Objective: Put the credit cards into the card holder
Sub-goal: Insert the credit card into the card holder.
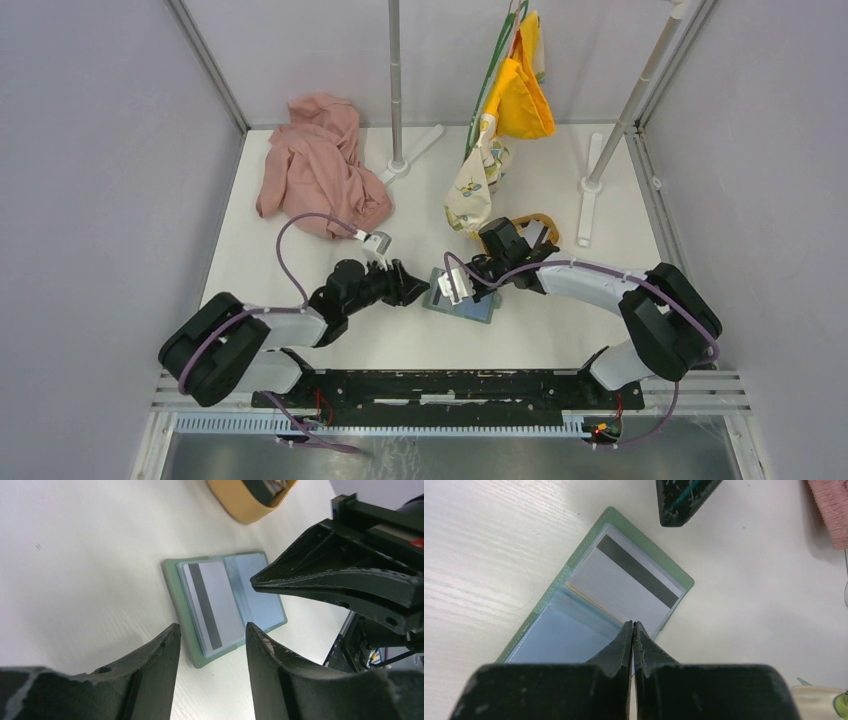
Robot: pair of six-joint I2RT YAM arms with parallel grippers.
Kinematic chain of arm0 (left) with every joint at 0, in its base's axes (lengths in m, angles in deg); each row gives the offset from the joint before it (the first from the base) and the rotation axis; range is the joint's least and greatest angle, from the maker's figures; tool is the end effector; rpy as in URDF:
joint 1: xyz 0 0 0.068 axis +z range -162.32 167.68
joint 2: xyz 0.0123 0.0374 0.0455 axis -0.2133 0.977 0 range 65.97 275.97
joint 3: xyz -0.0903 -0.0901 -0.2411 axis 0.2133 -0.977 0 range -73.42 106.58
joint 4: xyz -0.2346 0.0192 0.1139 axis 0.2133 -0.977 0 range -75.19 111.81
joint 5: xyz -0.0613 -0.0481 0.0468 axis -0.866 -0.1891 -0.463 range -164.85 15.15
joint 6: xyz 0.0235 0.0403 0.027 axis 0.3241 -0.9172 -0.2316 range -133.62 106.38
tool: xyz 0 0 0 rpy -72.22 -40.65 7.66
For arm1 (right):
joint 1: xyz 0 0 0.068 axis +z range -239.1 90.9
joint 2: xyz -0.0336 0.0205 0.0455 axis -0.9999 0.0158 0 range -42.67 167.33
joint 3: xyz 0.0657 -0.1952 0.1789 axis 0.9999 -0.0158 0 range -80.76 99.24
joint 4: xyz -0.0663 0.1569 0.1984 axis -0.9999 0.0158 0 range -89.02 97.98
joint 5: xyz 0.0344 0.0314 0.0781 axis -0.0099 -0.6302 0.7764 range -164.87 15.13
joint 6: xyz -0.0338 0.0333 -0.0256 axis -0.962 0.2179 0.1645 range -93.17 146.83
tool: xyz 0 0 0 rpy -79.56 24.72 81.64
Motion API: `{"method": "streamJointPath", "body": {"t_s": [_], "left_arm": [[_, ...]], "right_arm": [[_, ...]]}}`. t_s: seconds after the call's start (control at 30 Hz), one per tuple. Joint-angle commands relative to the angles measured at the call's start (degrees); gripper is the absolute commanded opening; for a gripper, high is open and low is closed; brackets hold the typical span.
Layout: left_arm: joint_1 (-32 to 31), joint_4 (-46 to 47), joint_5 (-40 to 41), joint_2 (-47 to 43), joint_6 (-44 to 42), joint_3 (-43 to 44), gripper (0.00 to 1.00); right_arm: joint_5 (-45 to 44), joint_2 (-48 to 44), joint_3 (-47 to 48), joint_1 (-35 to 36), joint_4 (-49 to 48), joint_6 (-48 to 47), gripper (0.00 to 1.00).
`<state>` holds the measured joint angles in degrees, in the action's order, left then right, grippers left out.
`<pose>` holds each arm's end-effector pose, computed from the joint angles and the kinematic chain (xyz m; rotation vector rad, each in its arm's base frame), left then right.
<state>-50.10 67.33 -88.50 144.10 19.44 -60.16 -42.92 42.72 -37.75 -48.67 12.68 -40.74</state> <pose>0.1739 -0.1454 0.1395 0.2568 2.0295 -1.0361 0.2019 0.1967 0.1714 -2.0460 1.2149 0.4790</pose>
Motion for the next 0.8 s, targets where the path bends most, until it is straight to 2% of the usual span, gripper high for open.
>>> {"method": "streamJointPath", "body": {"t_s": [0.0,0.03,0.13,0.43,0.77], "left_arm": [[0.1,1.6,4.9,-7.0,1.4,-1.8,0.62],[0.1,0.8,5.6,-7.8,1.5,-1.9,0.67],[0.0,-1.3,6.4,-7.5,1.8,-1.3,0.7],[0.0,1.0,2.6,0.2,3.9,0.8,0.69],[0.1,0.2,2.1,2.0,6.1,1.9,0.68]], "right_arm": [[4.1,-1.2,3.1,-1.0,0.3,7.7,0.07],[3.2,-0.6,3.2,-1.0,-0.3,9.6,0.07],[0.7,1.6,4.2,-1.3,-0.6,12.5,0.07],[-1.1,3.6,4.9,-2.3,-0.4,13.8,0.07],[-0.5,4.2,5.1,-2.4,0.0,14.0,0.07]]}}
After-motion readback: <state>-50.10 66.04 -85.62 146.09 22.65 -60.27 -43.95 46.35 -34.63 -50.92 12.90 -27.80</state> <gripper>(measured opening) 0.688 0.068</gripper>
